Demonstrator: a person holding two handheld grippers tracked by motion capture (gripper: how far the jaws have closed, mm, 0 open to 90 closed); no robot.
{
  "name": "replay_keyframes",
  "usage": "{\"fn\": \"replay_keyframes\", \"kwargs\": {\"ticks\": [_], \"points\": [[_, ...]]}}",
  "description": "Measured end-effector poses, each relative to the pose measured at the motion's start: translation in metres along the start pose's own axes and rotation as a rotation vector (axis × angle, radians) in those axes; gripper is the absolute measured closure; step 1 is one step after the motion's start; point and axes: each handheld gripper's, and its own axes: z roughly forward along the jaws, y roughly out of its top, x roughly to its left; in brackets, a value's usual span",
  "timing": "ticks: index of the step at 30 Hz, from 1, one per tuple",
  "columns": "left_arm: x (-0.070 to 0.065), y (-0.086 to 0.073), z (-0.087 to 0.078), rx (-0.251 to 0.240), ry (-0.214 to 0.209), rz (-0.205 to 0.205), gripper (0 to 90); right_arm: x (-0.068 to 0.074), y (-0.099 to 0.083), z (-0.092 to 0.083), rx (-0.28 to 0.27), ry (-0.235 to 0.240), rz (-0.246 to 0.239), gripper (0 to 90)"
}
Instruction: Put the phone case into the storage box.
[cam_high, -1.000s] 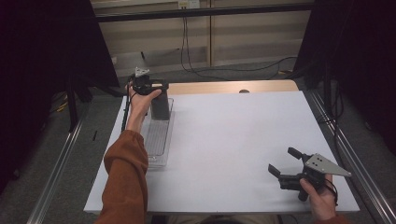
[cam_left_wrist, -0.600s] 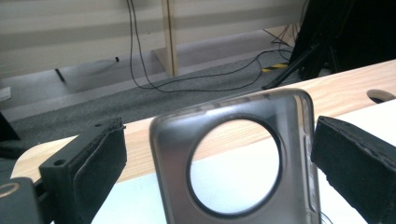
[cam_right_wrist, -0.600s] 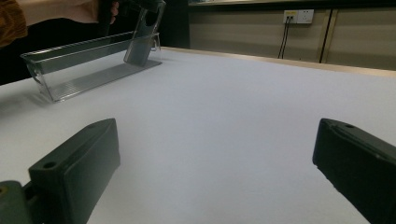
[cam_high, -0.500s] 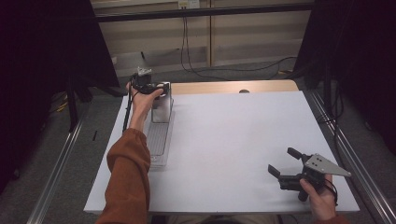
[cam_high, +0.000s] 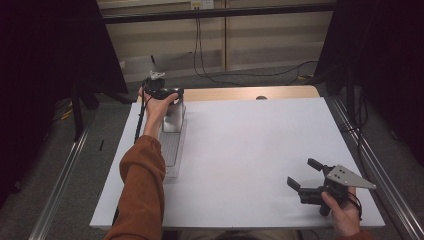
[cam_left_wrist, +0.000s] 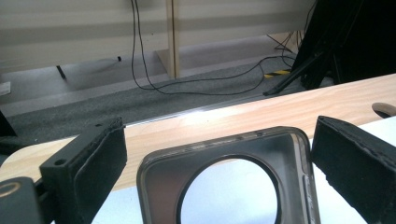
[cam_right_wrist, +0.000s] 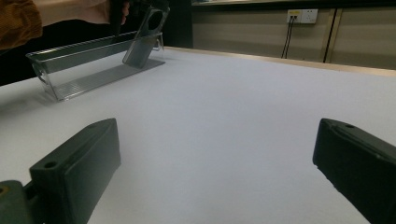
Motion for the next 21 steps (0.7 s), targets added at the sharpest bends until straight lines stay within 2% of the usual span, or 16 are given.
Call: {"fn": "replay_keyframes", "kwargs": {"ticks": [2, 6, 8, 12, 15, 21], "points": [[-0.001, -0.001, 0.002, 0.017, -0.015, 0.011, 3.7, 0.000, 0.000, 0.000, 0.005, 0.005, -0.009, 0.1], [-0.007, -0.003, 0.006, 0.025, -0.012, 0.028, 4.3, 0.000, 0.000, 0.000, 0.005, 0.007, 0.001, 0.1], [-0.007, -0.002, 0.006, 0.042, -0.001, 0.046, 9.2, -0.001, -0.001, 0.000, 0.011, 0.010, -0.014, 0.1], [-0.007, 0.000, 0.004, 0.037, -0.009, 0.040, 12.5, 0.000, -0.001, 0.000, 0.011, 0.010, -0.011, 0.1], [-0.006, 0.004, 0.000, 0.009, -0.028, 0.046, 12.7, -0.001, -0.001, 0.000, 0.008, 0.008, -0.012, 0.1], [-0.008, 0.011, -0.007, -0.028, -0.036, 0.057, 12.7, 0.000, -0.001, 0.000, 0.009, 0.009, -0.014, 0.1]]}}
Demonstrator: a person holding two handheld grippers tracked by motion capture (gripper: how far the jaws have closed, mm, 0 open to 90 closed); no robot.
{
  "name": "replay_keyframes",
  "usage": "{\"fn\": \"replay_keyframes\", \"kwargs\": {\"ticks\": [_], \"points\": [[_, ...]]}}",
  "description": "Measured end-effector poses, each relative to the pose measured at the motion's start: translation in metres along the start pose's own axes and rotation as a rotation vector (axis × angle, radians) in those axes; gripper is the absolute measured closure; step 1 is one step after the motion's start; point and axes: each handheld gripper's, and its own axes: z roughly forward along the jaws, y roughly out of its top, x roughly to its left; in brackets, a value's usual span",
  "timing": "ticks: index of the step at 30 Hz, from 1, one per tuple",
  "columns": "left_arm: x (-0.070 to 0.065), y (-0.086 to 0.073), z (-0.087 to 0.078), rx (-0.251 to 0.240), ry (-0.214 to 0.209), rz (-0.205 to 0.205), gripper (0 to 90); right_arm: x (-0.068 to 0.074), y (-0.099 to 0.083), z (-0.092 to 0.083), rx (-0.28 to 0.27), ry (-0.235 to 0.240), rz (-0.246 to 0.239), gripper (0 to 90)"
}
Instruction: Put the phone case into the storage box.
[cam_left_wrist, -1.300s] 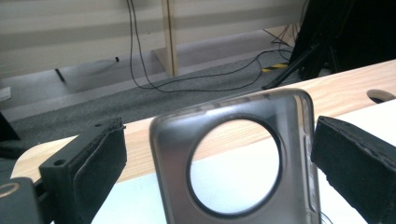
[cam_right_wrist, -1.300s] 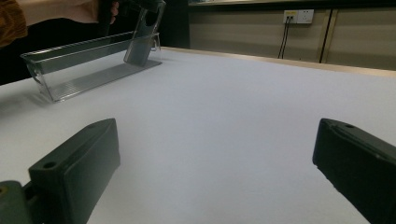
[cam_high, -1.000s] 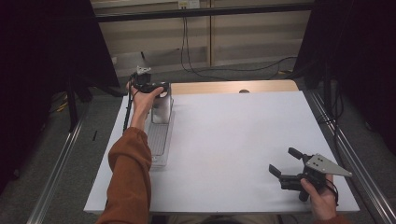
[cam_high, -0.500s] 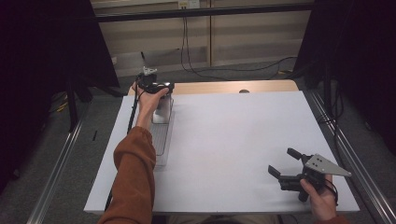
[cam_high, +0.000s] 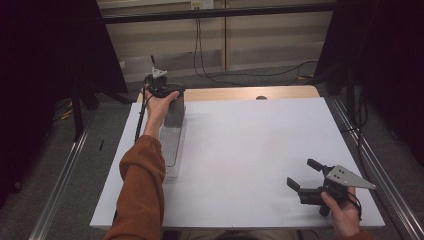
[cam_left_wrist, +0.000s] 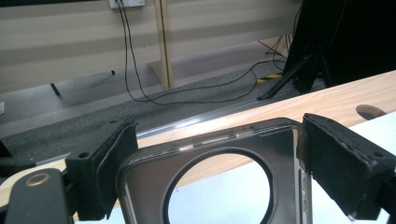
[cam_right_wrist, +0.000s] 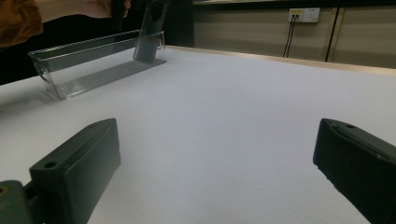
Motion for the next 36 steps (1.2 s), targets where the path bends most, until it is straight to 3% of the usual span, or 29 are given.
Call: {"fn": "replay_keyframes", "kwargs": {"ticks": [17, 24, 28, 33, 36], "points": [[-0.002, 0.006, -0.010, -0.022, -0.035, 0.073, 13.1, 0.001, 0.000, 0.000, 0.002, -0.001, 0.003, 0.1], [-0.002, 0.007, -0.014, -0.017, -0.036, 0.072, 13.7, 0.000, 0.000, 0.000, 0.004, 0.000, -0.002, 0.1], [0.001, 0.007, -0.017, -0.019, -0.027, 0.050, 13.9, 0.001, 0.000, 0.000, 0.007, 0.000, 0.004, 0.1], [0.003, 0.005, -0.017, -0.037, -0.044, 0.027, 14.0, 0.001, 0.000, 0.000, 0.009, 0.001, 0.004, 0.1], [0.005, 0.002, -0.017, -0.034, -0.021, 0.015, 13.8, 0.001, 0.000, 0.000, 0.010, 0.001, 0.005, 0.1]]}}
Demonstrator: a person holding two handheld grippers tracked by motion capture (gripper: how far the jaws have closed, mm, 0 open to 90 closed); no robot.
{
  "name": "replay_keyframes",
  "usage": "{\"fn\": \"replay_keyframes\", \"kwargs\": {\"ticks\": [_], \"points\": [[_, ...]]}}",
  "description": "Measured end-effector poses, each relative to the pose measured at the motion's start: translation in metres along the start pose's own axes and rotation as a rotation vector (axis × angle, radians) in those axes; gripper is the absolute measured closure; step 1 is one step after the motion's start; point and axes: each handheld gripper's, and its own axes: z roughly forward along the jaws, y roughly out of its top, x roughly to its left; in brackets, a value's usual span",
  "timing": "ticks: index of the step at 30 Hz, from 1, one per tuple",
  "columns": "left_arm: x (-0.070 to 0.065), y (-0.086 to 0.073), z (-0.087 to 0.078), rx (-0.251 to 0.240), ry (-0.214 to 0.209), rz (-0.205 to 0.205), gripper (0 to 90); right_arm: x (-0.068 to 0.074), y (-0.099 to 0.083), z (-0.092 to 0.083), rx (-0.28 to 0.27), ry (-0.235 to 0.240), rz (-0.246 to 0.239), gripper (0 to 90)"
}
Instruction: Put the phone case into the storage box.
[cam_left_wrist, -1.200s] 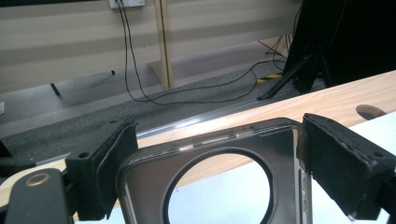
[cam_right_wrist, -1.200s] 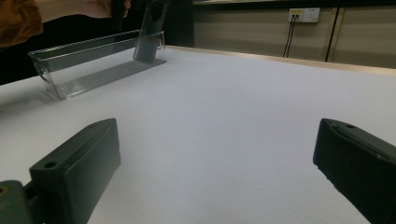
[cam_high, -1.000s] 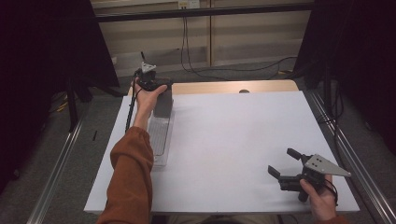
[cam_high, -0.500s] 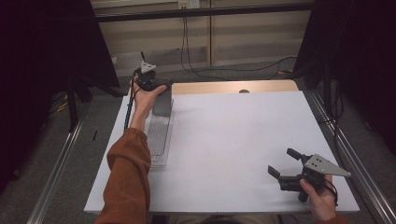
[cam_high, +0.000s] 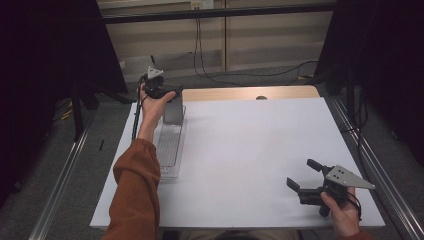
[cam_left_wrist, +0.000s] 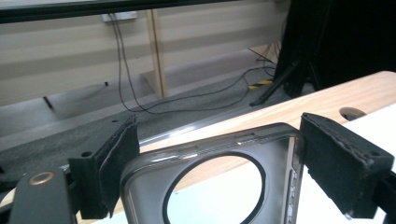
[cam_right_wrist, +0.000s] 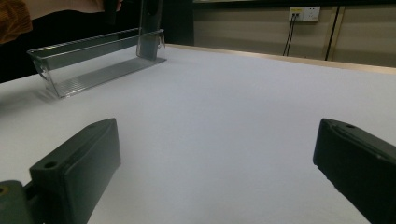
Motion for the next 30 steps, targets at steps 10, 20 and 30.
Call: {"fn": "replay_keyframes", "kwargs": {"ticks": [10, 20, 30], "points": [[0.003, -0.003, 0.000, 0.030, 0.003, 0.003, 9.9, 0.000, 0.000, 0.000, 0.001, 0.003, -0.015, 0.0], [0.003, -0.007, 0.002, 0.030, 0.011, -0.019, 4.1, 0.000, 0.000, 0.000, 0.003, 0.005, -0.010, 0.0], [0.007, -0.007, -0.011, -0.038, 0.005, -0.041, 2.1, 0.001, 0.001, 0.001, -0.015, -0.006, 0.001, 0.0]]}}
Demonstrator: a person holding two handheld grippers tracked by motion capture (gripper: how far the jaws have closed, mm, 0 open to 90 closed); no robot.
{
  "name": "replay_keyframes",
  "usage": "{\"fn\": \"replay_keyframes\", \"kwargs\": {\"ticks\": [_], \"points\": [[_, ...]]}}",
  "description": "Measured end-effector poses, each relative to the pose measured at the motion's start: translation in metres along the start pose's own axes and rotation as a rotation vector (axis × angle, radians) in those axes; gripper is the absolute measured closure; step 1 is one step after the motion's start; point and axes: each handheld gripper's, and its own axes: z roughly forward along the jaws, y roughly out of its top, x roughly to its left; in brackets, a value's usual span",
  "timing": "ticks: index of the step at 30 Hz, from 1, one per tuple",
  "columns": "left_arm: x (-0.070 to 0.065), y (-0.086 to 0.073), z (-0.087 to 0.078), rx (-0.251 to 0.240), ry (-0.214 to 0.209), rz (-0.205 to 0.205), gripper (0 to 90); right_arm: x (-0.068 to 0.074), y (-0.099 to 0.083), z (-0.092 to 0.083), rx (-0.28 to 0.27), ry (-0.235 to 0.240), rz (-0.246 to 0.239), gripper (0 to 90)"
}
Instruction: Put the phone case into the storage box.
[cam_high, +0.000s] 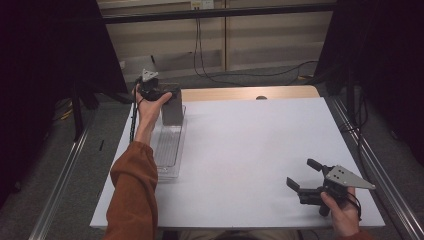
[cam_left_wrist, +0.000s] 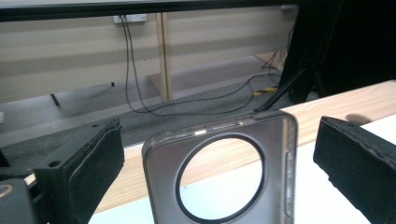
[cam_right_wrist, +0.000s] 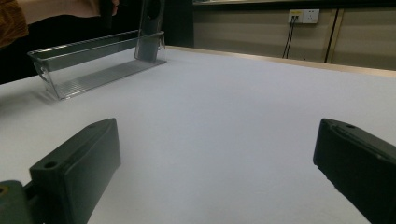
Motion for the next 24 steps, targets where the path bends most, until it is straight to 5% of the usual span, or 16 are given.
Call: {"fn": "replay_keyframes", "kwargs": {"ticks": [24], "points": [[0.007, -0.016, -0.035, -0.053, 0.008, -0.011, 2.2, -0.001, 0.001, 0.001, -0.006, -0.025, -0.016, 0.0]]}}
